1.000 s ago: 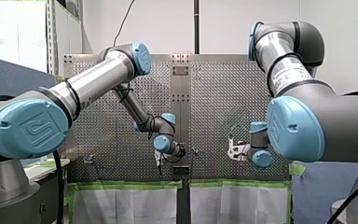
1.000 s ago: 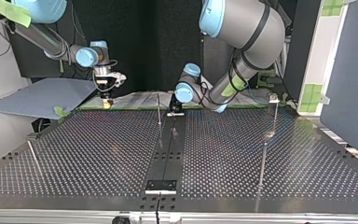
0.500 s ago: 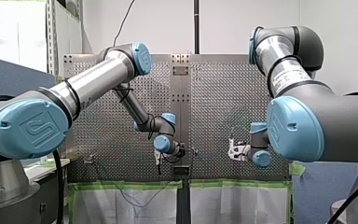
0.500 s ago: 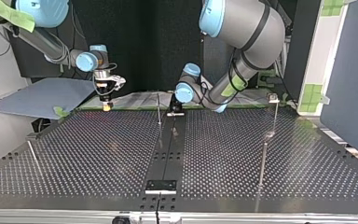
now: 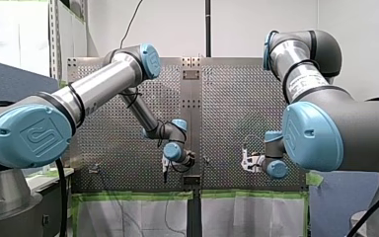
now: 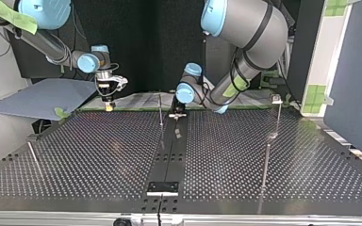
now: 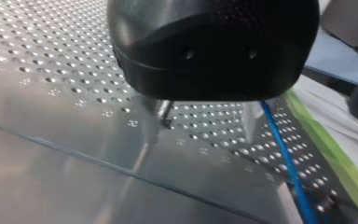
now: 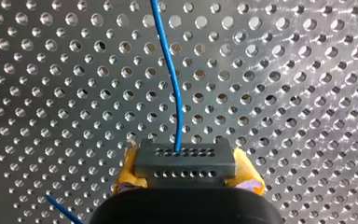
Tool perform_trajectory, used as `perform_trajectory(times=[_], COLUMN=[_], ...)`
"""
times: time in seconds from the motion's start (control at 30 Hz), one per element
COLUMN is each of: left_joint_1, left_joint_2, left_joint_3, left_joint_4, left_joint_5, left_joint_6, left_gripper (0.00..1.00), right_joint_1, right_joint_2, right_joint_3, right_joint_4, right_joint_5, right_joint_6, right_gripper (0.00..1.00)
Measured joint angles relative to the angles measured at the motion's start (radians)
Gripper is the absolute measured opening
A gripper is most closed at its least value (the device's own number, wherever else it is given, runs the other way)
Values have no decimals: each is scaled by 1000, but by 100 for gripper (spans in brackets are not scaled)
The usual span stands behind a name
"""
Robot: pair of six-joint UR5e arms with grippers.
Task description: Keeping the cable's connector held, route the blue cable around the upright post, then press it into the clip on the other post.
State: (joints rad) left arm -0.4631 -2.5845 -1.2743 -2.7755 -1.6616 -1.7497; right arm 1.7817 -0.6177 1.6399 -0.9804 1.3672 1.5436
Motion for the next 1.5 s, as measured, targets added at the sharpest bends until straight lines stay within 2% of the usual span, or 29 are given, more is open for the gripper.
perform_trajectory(times=[0.37,0.53,0.97,1.3,1.5], left_joint_1=[-26,-40,-48,-69,-79], left_joint_2=[9,34,151,160,160], left_joint_3=[-1,-25,-158,-266,-290], left_joint_4=[-101,-132,-84,-56,-22], left_joint_5=[-4,-3,41,71,88], left_joint_6=[104,121,137,149,138], left_gripper=[100,100,100,100,100], right_joint_1=[0,-1,0,-1,-1], right_joint_2=[0,0,0,0,0], right_joint_3=[-1,-2,-4,-4,-6], right_joint_4=[0,1,12,19,22], right_joint_5=[-4,-5,-6,-5,-5], right_joint_6=[0,0,-3,-5,-5], right_gripper=[0,0,0,0,0])
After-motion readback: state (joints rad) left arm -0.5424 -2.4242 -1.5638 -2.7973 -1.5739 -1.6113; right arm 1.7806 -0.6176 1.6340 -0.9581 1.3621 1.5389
